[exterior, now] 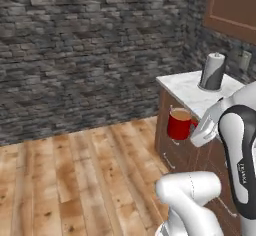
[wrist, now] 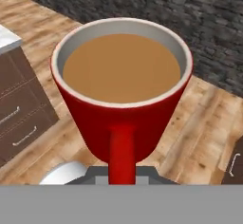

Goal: Pick up the brewed coffee from the coffee machine and place it next to the breakfast plate on the dining counter.

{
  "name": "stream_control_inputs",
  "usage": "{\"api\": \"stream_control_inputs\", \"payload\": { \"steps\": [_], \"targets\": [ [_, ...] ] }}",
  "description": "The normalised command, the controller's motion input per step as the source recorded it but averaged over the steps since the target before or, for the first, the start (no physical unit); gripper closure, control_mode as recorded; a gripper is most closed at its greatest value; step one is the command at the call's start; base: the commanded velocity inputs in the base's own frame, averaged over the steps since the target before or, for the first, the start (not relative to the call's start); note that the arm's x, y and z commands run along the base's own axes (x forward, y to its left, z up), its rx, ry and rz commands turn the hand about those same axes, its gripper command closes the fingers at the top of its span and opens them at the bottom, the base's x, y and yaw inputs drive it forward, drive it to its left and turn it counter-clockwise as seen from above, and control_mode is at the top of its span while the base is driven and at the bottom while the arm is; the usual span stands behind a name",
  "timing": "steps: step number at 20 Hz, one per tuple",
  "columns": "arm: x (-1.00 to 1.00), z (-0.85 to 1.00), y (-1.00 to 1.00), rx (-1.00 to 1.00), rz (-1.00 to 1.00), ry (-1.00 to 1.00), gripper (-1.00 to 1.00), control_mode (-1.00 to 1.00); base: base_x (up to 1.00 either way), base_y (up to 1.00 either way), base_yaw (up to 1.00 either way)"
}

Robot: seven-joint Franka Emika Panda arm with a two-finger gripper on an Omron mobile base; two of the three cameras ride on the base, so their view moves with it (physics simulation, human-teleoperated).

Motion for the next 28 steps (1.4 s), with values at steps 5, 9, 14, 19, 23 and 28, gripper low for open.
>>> {"api": "stream_control_inputs", "payload": {
  "steps": [5,9,14,19,23,28],
  "targets": [
    [0.00,0.00,0.00,0.00,0.00,0.00,1.00,1.00,0.02,0.00,0.94],
    [0.00,0.00,0.00,0.00,0.00,0.00,1.00,1.00,0.19,0.00,0.87],
    [0.00,0.00,0.00,0.00,0.00,0.00,1.00,1.00,0.47,0.00,0.80],
    [0.00,0.00,0.00,0.00,0.00,0.00,1.00,1.00,0.67,-0.17,0.73],
    [0.00,0.00,0.00,0.00,0.00,0.00,1.00,1.00,0.60,-0.62,0.54],
    [0.00,0.00,0.00,0.00,0.00,0.00,1.00,1.00,0.67,-0.45,0.54]
  ]
}}
